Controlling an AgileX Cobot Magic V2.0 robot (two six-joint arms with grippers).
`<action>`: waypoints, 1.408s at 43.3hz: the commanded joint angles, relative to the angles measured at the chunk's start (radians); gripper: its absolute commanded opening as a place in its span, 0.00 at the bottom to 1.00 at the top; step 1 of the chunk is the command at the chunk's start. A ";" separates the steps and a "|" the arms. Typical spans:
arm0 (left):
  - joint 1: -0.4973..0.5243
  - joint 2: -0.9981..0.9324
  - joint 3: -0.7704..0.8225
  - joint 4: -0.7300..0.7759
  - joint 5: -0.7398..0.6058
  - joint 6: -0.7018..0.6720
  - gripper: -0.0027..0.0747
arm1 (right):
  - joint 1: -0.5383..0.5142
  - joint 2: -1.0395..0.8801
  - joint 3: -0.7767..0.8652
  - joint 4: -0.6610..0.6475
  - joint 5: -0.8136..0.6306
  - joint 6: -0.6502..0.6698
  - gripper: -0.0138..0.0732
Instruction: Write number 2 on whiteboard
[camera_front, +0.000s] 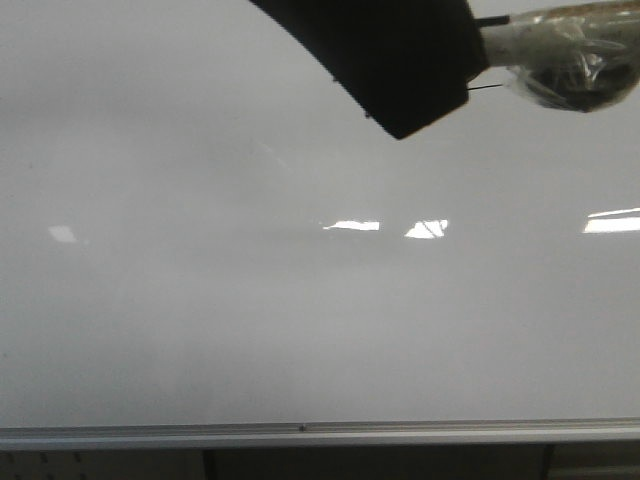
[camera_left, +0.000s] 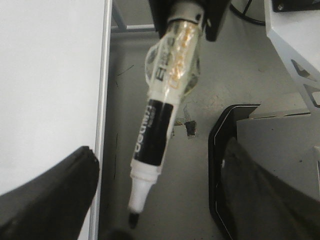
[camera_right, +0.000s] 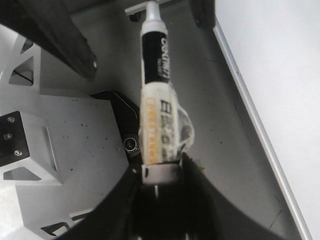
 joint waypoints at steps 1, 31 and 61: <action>-0.006 -0.015 -0.035 -0.043 -0.065 0.023 0.68 | 0.002 -0.017 -0.032 0.046 -0.019 -0.013 0.16; -0.006 -0.001 -0.035 -0.063 -0.080 0.044 0.10 | 0.002 -0.017 -0.032 0.046 -0.020 -0.012 0.27; 0.007 -0.089 -0.052 0.168 -0.009 -0.200 0.05 | -0.143 -0.208 -0.036 -0.303 -0.079 0.372 0.76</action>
